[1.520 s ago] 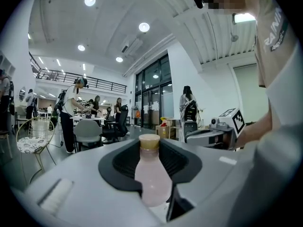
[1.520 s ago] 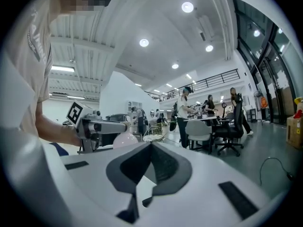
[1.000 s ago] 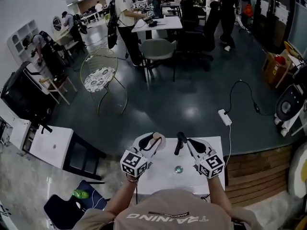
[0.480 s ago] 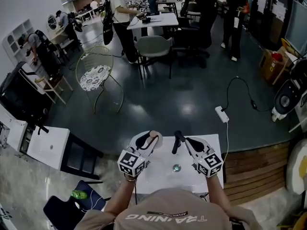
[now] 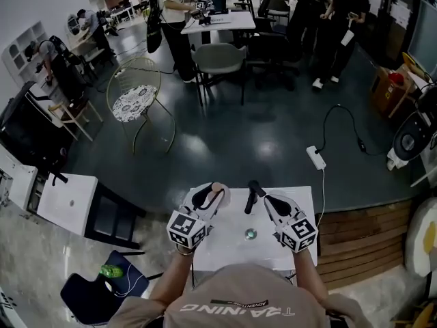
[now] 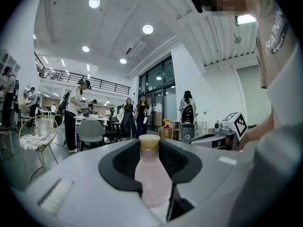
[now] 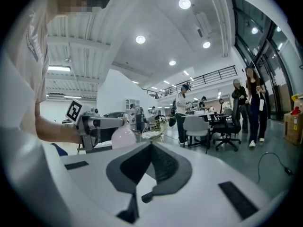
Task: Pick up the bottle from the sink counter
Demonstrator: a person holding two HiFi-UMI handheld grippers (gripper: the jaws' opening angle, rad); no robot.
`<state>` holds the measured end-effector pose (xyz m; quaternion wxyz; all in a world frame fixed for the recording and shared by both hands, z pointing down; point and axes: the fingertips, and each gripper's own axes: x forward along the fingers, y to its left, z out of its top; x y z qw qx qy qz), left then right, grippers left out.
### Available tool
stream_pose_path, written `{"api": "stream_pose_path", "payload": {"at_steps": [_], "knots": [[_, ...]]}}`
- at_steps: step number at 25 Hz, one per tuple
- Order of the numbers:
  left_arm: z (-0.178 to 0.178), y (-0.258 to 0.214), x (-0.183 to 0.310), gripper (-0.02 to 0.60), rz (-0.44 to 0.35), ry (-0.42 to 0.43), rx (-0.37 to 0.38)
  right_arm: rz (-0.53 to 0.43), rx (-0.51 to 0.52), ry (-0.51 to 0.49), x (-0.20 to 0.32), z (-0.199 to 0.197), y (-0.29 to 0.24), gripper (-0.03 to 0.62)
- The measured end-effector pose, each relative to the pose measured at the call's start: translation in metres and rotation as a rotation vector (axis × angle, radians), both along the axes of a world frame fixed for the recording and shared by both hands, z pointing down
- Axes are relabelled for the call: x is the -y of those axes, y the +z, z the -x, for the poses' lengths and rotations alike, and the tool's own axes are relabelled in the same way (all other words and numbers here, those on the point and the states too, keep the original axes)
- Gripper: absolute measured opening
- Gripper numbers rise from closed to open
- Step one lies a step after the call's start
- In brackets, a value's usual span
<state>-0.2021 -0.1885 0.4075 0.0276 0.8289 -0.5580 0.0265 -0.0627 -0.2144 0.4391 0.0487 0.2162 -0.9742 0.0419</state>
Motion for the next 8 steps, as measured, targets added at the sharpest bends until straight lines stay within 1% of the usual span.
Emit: {"api": "stream_pose_path", "payload": {"at_steps": [8], "knots": [[-0.002,0.011,-0.001,0.127,-0.001,0.021,-0.007,0.021,-0.019,0.009,0.003,-0.008,0.019,0.006]]}}
